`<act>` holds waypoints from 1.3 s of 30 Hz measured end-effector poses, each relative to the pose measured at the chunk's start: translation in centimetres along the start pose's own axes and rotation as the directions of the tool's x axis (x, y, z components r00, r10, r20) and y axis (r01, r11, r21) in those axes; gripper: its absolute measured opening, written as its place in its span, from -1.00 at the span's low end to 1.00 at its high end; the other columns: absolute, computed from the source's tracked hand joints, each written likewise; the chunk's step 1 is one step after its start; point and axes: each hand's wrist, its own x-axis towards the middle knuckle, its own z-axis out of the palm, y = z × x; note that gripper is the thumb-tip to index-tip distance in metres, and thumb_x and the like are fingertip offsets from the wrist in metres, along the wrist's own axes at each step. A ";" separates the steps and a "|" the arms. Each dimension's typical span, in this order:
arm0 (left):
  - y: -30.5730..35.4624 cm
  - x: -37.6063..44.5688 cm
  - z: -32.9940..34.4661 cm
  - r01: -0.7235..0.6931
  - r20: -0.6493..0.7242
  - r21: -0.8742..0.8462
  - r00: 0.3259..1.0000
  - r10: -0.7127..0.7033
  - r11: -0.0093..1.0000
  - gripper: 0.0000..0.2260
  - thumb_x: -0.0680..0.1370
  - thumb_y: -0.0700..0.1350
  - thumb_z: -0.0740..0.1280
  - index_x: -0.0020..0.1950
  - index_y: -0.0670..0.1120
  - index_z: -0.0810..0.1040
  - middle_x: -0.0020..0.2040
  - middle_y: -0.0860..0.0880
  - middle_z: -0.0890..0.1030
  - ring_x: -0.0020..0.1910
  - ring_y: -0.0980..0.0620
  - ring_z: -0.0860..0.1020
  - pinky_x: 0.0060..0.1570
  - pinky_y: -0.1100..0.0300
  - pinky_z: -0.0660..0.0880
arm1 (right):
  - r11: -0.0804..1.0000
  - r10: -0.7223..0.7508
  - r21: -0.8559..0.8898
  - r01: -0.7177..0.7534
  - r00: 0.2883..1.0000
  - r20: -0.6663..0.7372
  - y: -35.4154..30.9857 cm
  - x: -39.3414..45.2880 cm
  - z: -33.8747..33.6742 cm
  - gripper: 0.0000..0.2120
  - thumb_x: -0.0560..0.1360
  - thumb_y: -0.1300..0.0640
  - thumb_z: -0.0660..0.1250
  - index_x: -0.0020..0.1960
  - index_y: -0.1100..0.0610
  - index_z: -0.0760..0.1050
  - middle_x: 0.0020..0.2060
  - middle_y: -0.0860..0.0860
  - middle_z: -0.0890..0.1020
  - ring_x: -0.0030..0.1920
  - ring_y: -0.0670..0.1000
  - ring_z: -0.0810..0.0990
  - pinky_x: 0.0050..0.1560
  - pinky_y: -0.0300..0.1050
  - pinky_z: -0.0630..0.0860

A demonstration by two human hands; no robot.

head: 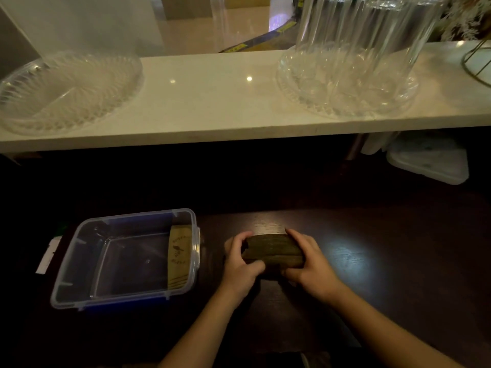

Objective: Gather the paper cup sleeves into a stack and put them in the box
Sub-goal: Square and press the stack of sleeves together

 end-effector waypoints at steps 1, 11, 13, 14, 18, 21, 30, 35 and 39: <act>-0.4 -0.7 0.3 -0.029 -0.017 0.014 0.999 0.029 0.999 -0.47 0.25 -0.18 0.35 0.10 0.30 0.39 0.18 0.15 0.28 0.14 0.13 0.40 -0.14 0.40 0.44 | 1.000 -0.028 -0.006 0.028 1.000 -0.012 0.3 -0.5 0.2 -0.12 0.24 0.21 0.47 0.29 -0.49 0.18 0.25 -0.26 0.29 0.27 -0.08 0.39 0.24 -0.09 0.47; -1.7 -2.9 2.0 -0.098 0.010 -0.010 0.995 0.098 0.995 -0.36 0.34 -0.25 0.32 0.30 0.27 0.30 0.34 0.07 0.39 0.28 0.20 0.39 0.09 0.48 0.40 | 0.988 -0.072 -0.146 0.056 0.992 -0.104 1.8 -2.6 1.6 -0.09 0.33 0.28 0.37 0.39 -0.44 0.05 0.49 -0.20 0.02 0.40 -0.22 0.12 0.17 -0.56 0.26; -1.7 -3.1 2.2 -0.093 0.008 -0.082 0.996 0.093 0.992 -0.37 0.36 -0.25 0.30 0.32 0.25 0.29 0.27 0.01 0.47 0.19 0.20 0.48 0.05 0.44 0.45 | 0.987 -0.066 -0.153 0.050 0.992 -0.103 1.6 -2.5 1.7 -0.12 0.35 0.25 0.34 0.45 -0.34 0.04 0.54 -0.14 -0.01 0.44 -0.17 0.11 0.28 -0.34 0.31; -1.7 -3.1 2.3 -0.096 -0.001 -0.108 0.995 0.096 0.990 -0.38 0.37 -0.25 0.30 0.32 0.24 0.29 0.24 0.02 0.49 0.16 0.21 0.50 0.04 0.42 0.46 | 0.987 -0.061 -0.152 0.045 0.993 -0.100 1.5 -2.3 1.7 -0.14 0.36 0.24 0.33 0.47 -0.30 0.05 0.55 -0.11 -0.01 0.46 -0.13 0.10 0.33 -0.22 0.32; -1.8 -3.0 2.3 -0.104 -0.027 -0.156 0.995 0.101 0.982 -0.42 0.42 -0.23 0.29 0.37 0.20 0.29 0.32 0.05 0.46 0.27 0.17 0.46 0.16 0.35 0.43 | 0.986 -0.053 -0.162 0.041 0.996 -0.074 1.3 -1.7 0.9 -0.12 0.33 0.21 0.32 0.43 -0.38 0.02 0.54 -0.06 0.08 0.49 -0.10 0.10 0.33 -0.26 0.21; -1.9 -2.8 2.3 -0.103 -0.050 -0.159 0.994 0.096 0.982 -0.52 0.55 -0.28 0.26 0.32 0.21 0.33 0.38 0.15 0.34 0.30 0.41 0.32 0.17 0.52 0.31 | 0.989 -0.044 -0.141 0.034 0.997 -0.068 1.3 -1.6 0.5 -0.08 0.30 0.22 0.35 0.40 -0.45 0.00 0.52 -0.03 0.16 0.50 -0.08 0.11 0.39 -0.18 0.22; -2.6 -2.7 2.1 -0.090 -0.015 -0.128 0.996 0.089 0.988 -0.54 0.58 -0.19 0.25 0.33 0.29 0.27 0.46 0.12 0.26 0.42 0.22 0.24 0.37 0.21 0.23 | 0.997 0.006 -0.079 -0.012 0.997 -0.080 2.0 -1.3 0.6 0.02 0.26 0.20 0.42 0.44 -0.40 -0.08 0.35 -0.15 0.31 0.24 -0.21 0.38 0.11 -0.38 0.39; -2.9 -2.7 1.0 -0.109 0.138 0.077 0.986 0.098 0.991 -0.19 0.42 -0.09 0.38 0.37 0.47 -0.06 0.32 0.48 0.29 0.30 0.40 0.33 0.19 0.47 0.30 | 0.996 0.073 -0.043 -0.079 0.990 -0.122 2.3 -0.9 0.5 0.00 0.25 0.20 0.43 0.52 -0.15 -0.03 0.22 -0.05 0.41 0.14 -0.07 0.48 0.06 -0.20 0.47; -2.7 -2.1 0.6 -0.058 0.069 0.208 0.997 0.044 0.976 -0.12 0.44 -0.29 0.39 0.50 0.24 -0.08 0.45 0.07 0.29 0.40 0.12 0.29 0.35 0.17 0.25 | 0.996 0.076 -0.043 -0.082 0.990 -0.120 2.1 -0.8 0.5 -0.11 0.23 0.23 0.45 0.46 -0.06 0.16 0.21 -0.05 0.39 0.13 -0.07 0.45 -0.01 -0.33 0.39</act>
